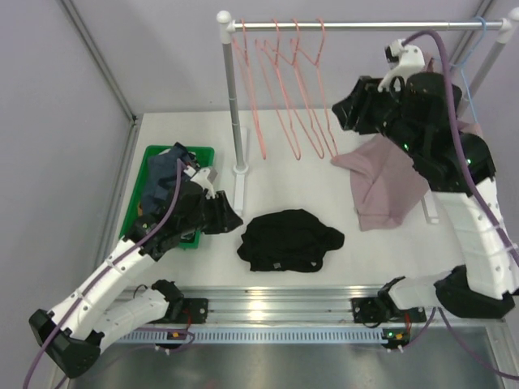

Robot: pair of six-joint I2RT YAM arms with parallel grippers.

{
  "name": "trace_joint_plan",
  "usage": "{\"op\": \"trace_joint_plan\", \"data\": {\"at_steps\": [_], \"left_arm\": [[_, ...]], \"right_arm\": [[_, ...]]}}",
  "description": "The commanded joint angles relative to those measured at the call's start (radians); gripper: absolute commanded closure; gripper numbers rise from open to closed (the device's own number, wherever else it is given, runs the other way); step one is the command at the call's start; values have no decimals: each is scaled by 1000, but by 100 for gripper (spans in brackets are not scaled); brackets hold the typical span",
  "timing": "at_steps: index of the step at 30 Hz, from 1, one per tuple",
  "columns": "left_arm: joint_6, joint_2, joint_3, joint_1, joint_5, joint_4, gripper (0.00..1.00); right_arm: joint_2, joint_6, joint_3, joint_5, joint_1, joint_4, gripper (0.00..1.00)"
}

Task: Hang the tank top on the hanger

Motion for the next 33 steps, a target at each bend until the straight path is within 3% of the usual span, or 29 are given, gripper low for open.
{"op": "trace_joint_plan", "data": {"at_steps": [1,3,6,12,30,33], "left_arm": [[29,-12,58,5,-14,-37,53],[36,-12,67,3,-14,-46,53],[47,-16,86,3,-21,-66,53],[59,-15,95,3,-16,-77,52],[38,-21,60,3,-11,-66,53],[32,-24,58,3,-13,-66,53]], "right_arm": [[171,-111,195,-65,-58,3,52],[280,-151,340,-67,-66,-25,52],[345,-194,395,-27,-66,-16,51],[373,-223,320,51,-66,27,55],[404,-268,182,99,-38,96,67],[402,-271,173,120,-32,104,72]]}}
